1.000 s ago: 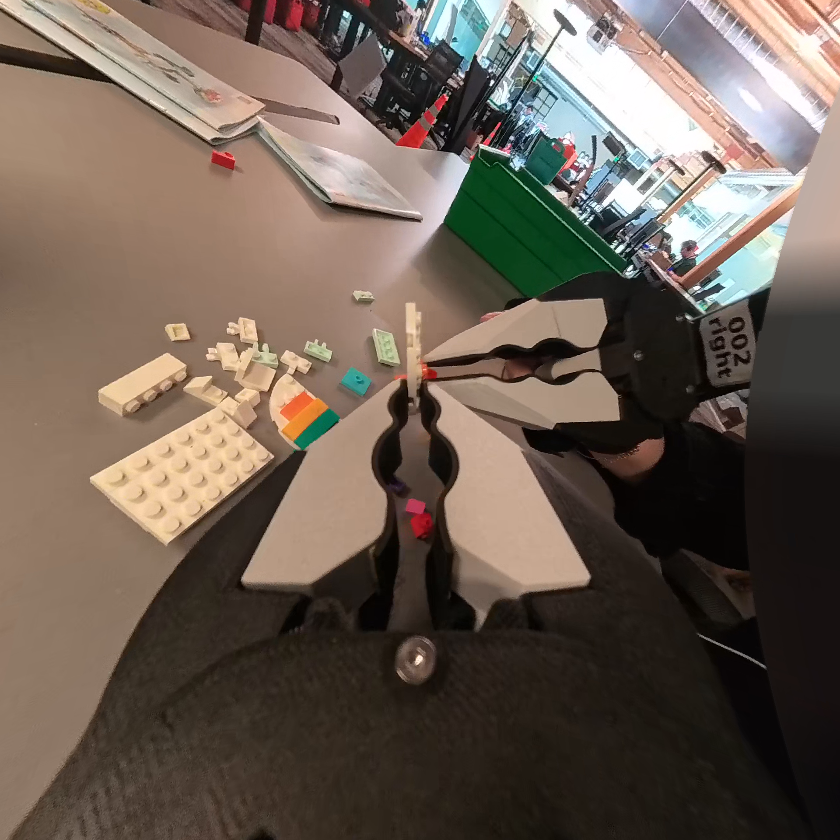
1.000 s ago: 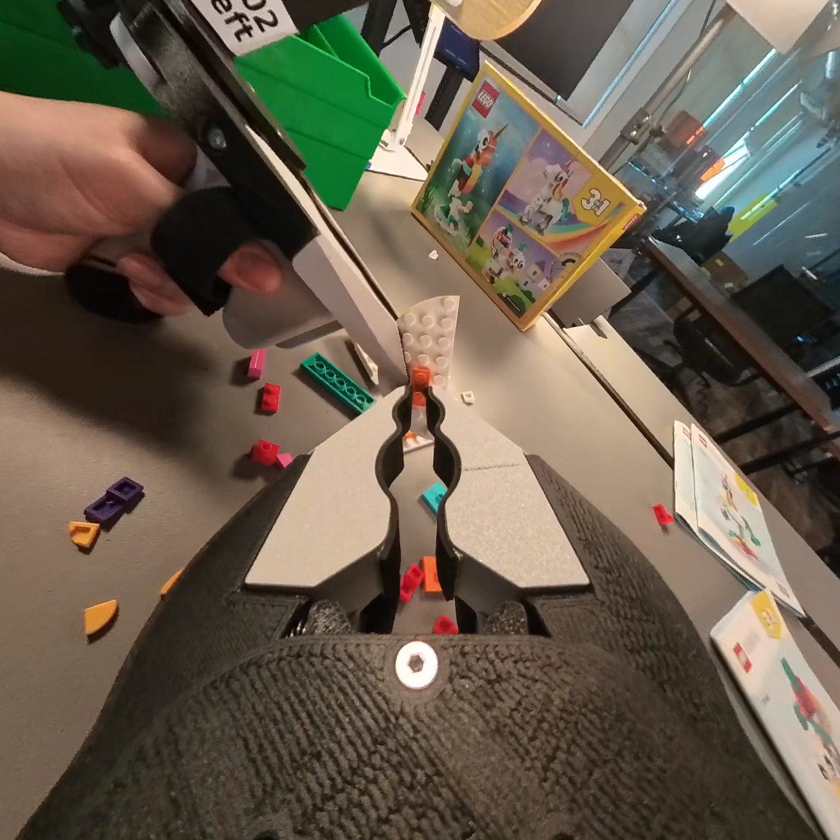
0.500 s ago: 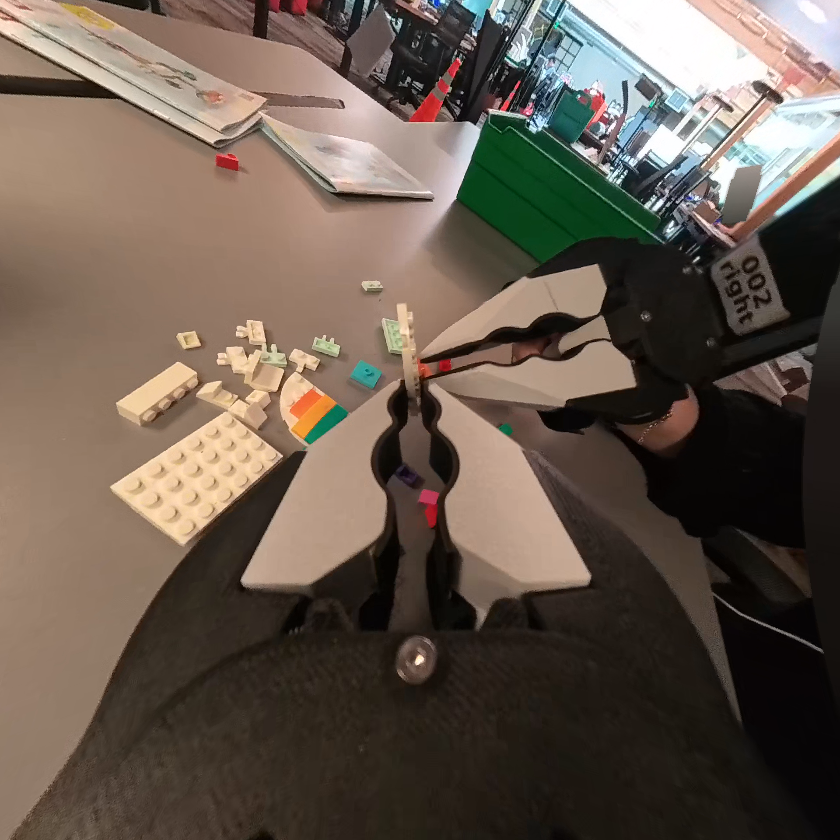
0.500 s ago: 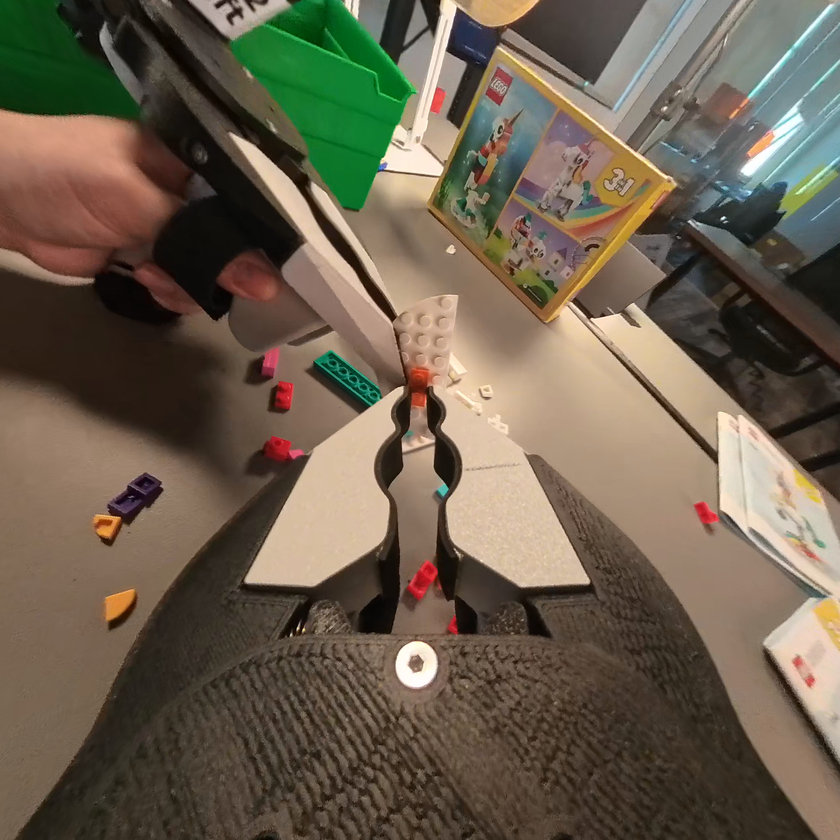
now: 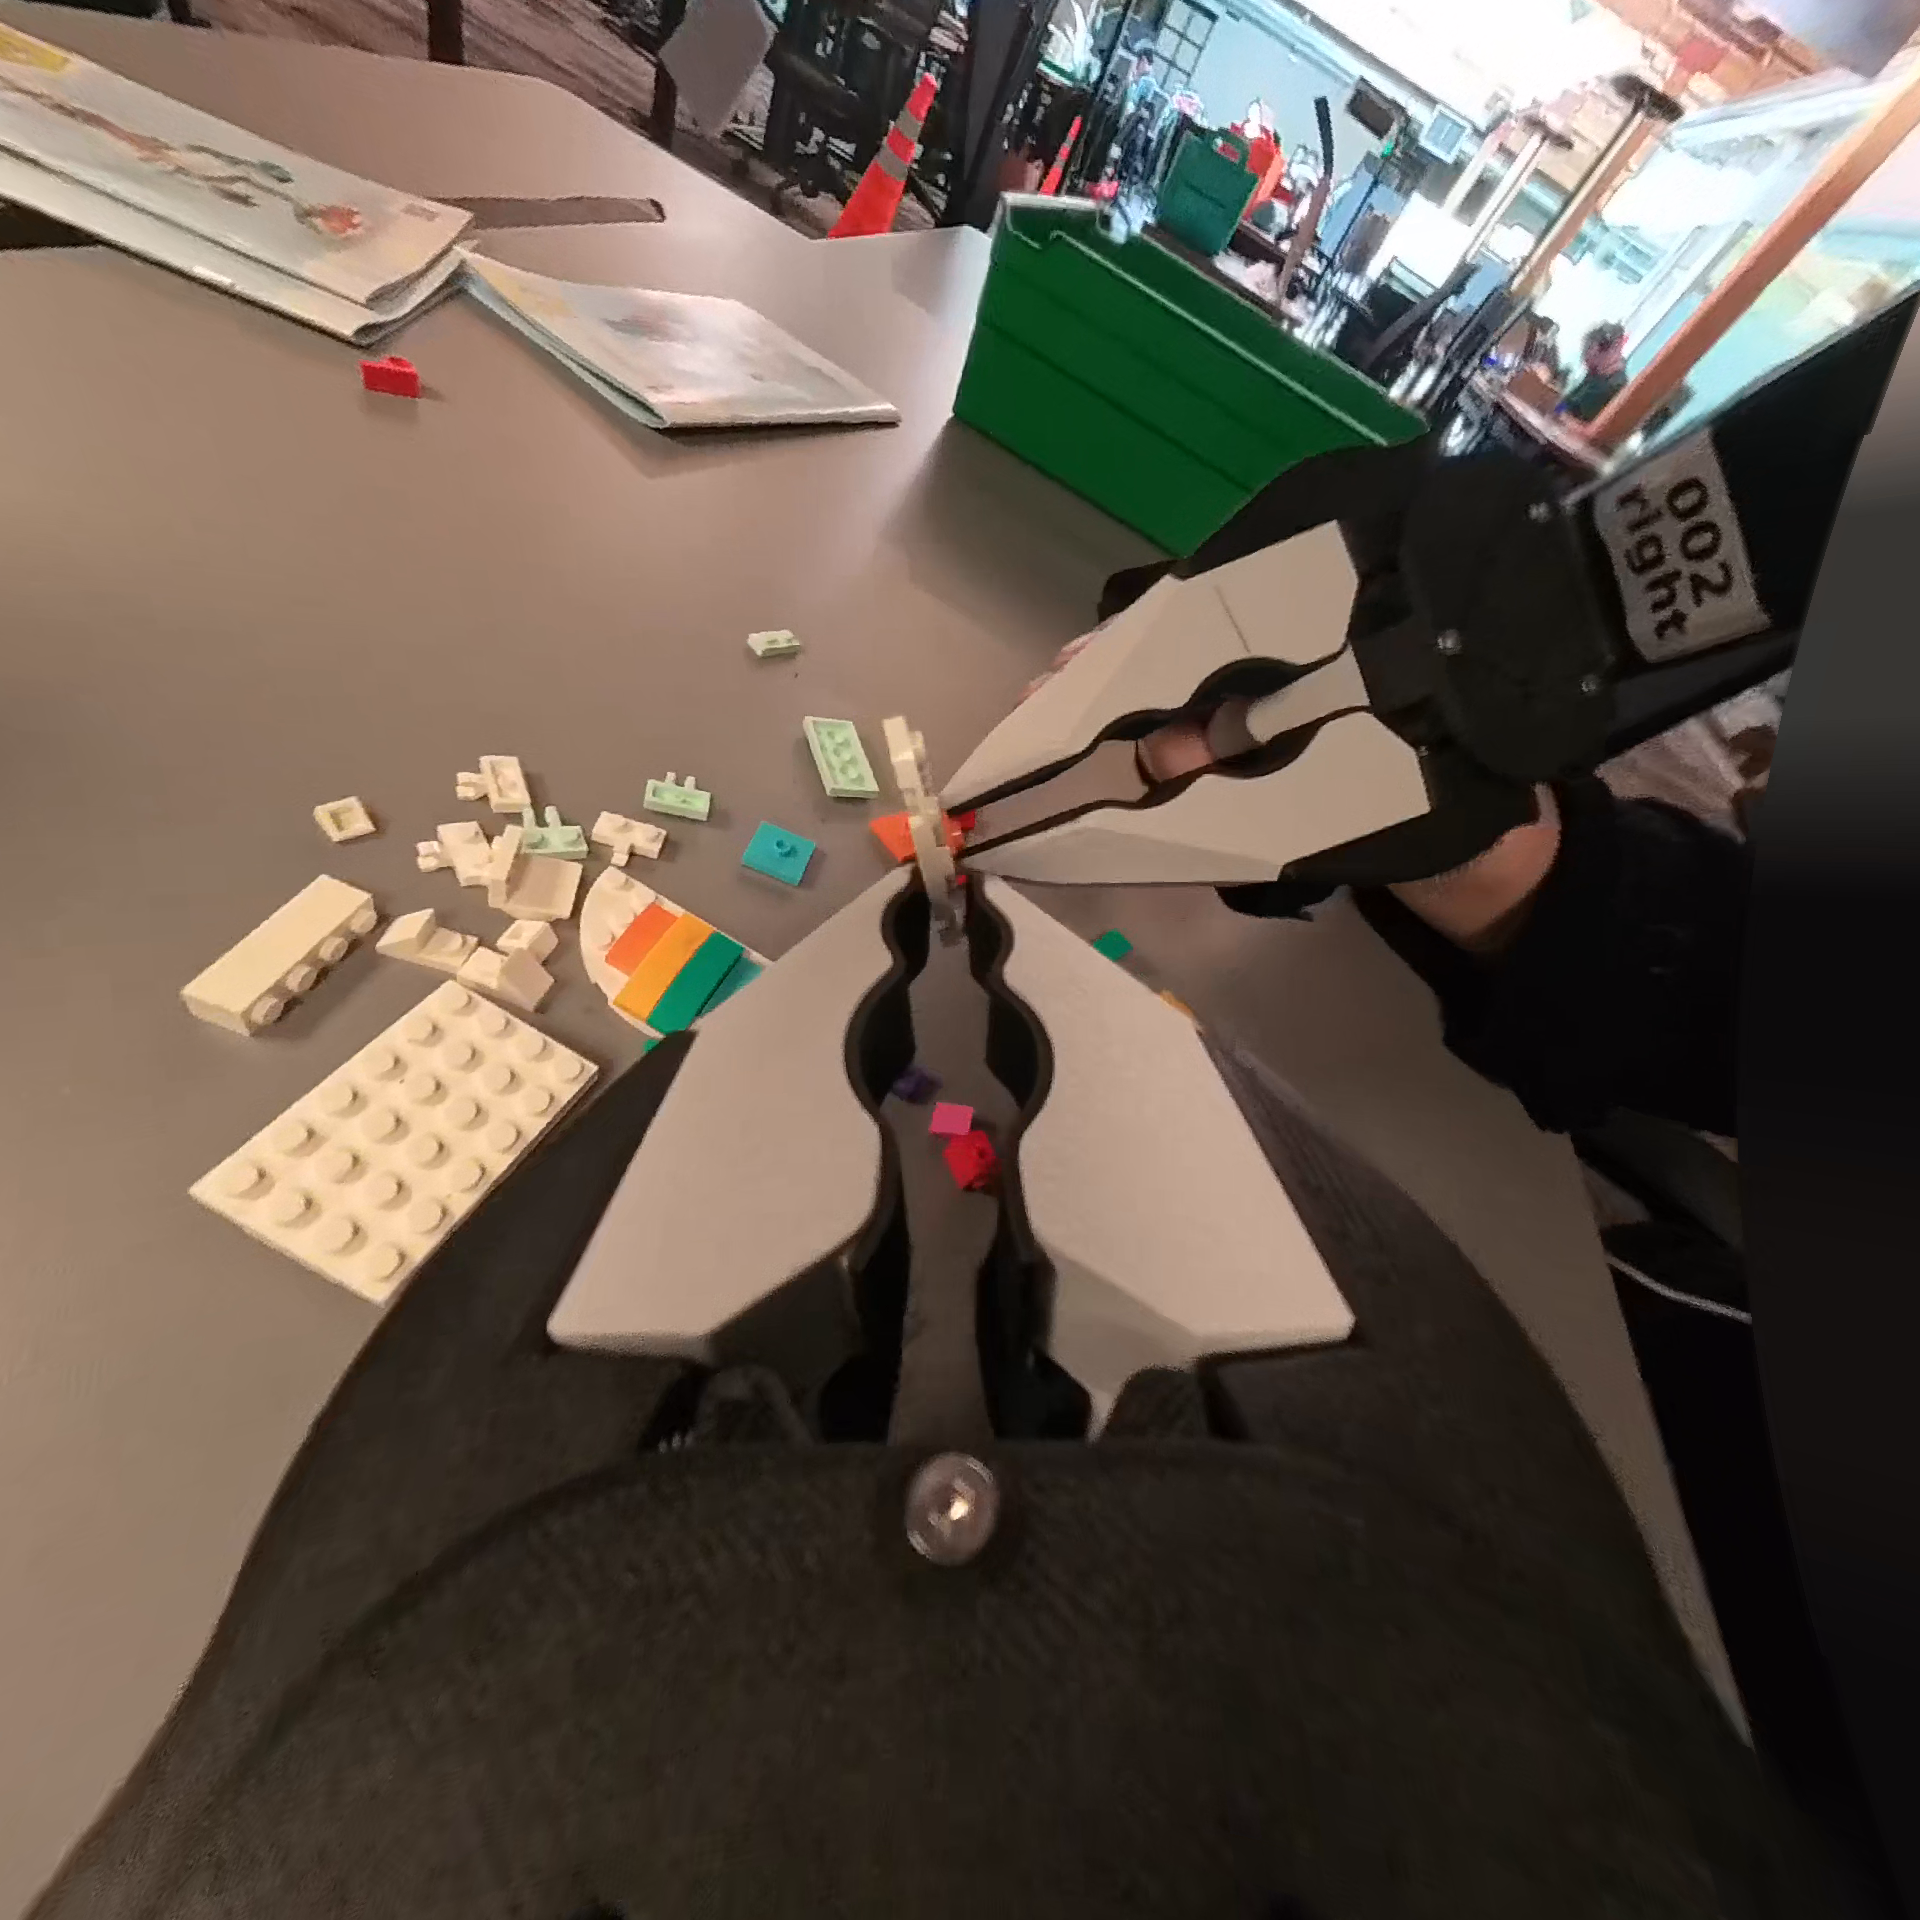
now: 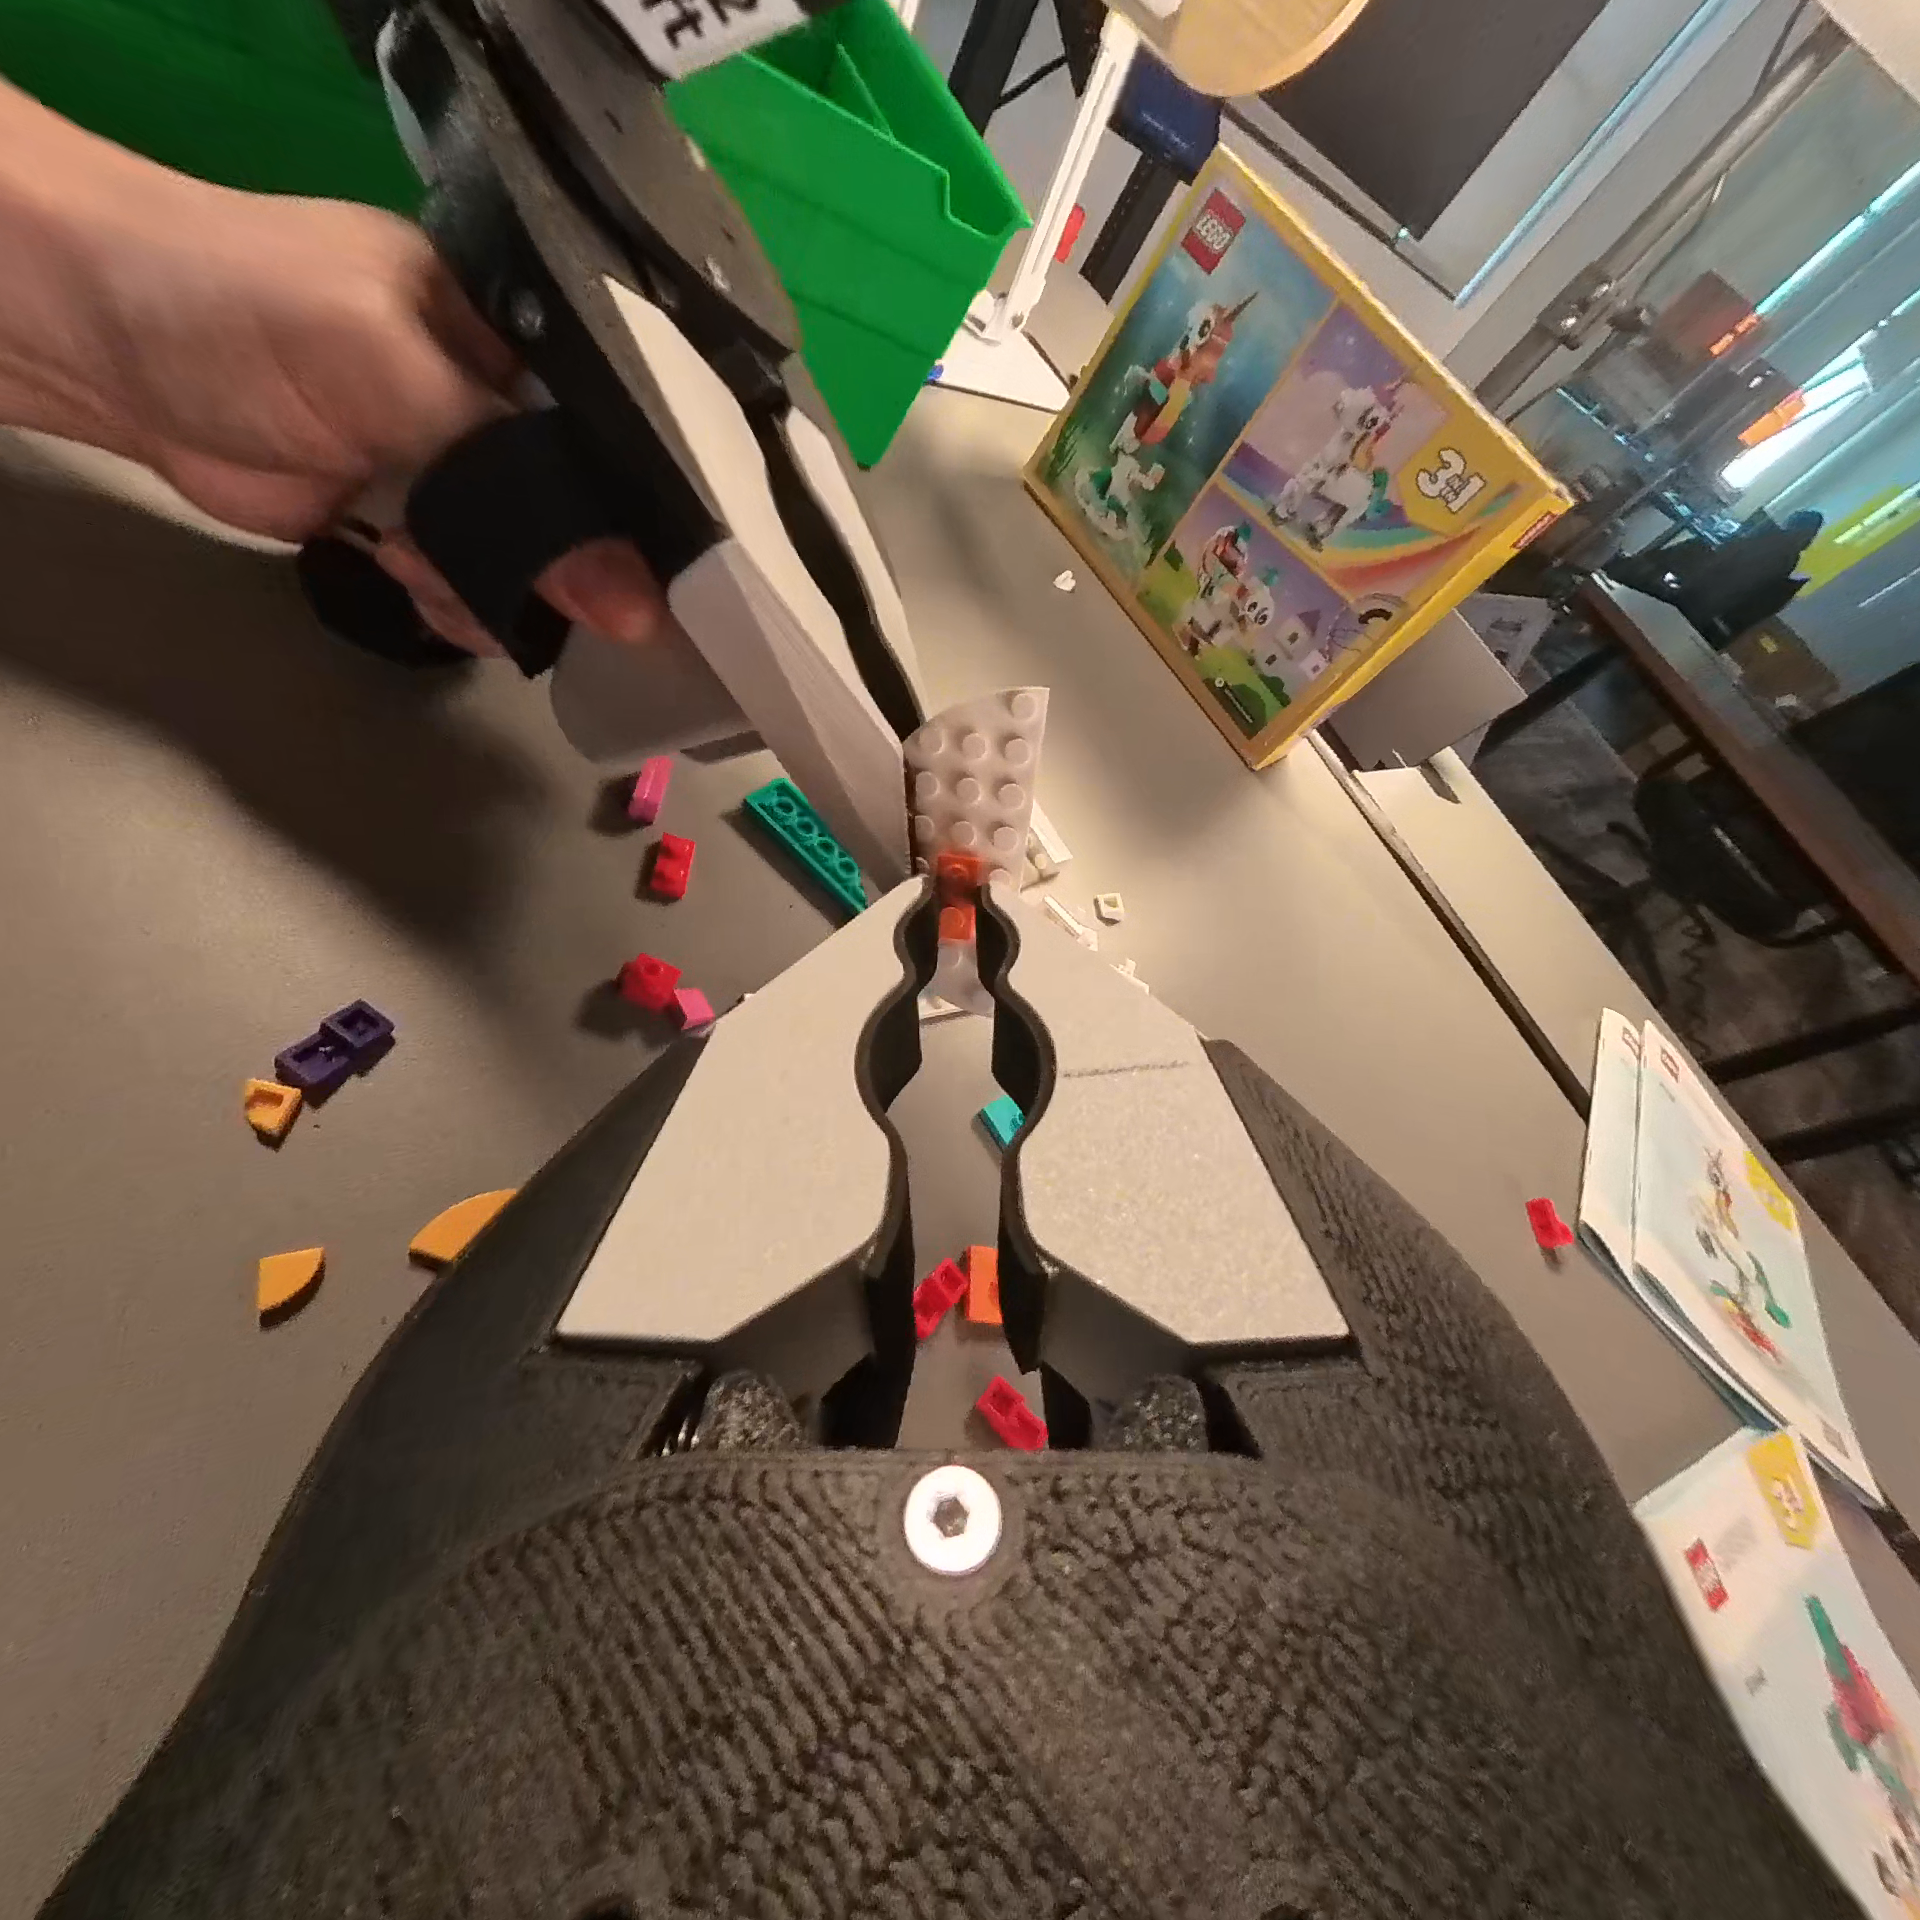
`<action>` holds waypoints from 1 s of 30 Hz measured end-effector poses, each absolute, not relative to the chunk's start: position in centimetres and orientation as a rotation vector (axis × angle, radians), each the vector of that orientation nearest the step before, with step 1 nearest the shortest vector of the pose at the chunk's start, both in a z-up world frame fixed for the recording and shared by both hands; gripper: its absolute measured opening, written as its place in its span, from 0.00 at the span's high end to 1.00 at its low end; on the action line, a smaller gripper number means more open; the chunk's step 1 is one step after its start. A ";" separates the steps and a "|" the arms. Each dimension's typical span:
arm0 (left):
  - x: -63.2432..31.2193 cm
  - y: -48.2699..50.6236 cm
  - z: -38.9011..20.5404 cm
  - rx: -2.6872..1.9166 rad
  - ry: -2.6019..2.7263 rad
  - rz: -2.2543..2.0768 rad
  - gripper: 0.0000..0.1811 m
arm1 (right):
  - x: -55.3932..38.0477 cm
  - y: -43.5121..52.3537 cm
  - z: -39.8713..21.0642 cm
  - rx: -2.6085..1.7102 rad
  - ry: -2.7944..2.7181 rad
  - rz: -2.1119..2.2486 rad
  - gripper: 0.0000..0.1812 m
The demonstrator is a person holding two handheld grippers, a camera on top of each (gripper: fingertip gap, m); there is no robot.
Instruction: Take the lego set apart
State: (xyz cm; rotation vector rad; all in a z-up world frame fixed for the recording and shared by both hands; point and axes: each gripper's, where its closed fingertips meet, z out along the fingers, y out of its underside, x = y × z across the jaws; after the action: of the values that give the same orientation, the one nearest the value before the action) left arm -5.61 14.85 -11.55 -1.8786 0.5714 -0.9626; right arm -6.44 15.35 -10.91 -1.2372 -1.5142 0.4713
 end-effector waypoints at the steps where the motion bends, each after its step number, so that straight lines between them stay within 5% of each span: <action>1: -5.5 14.7 -11.6 -1.875 0.606 -0.941 0.96 | -6.4 15.2 -10.9 -1.232 -1.525 0.476 0.97; 21: -6.0 13.7 -12.2 -1.888 0.729 -1.020 0.95 | -6.9 14.4 -11.6 -1.197 -1.582 0.450 0.98; 24: -6.3 14.2 -12.0 -1.909 0.618 -1.142 0.87 | -6.9 14.5 -11.7 -1.168 -1.581 0.416 0.99; 27: -6.9 14.3 -11.4 -1.874 0.551 -1.224 1.00 | -7.1 14.3 -11.5 -1.137 -1.582 0.393 1.00; 30: -7.3 14.7 -11.8 -1.918 0.518 -1.178 1.00 | -7.0 14.7 -11.9 -1.143 -1.592 0.352 1.00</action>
State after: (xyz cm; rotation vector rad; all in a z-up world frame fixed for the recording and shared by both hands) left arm -7.28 14.68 -11.85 -1.9176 0.5178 -1.1780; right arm -6.95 14.72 -11.94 -1.1432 -1.5922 0.3523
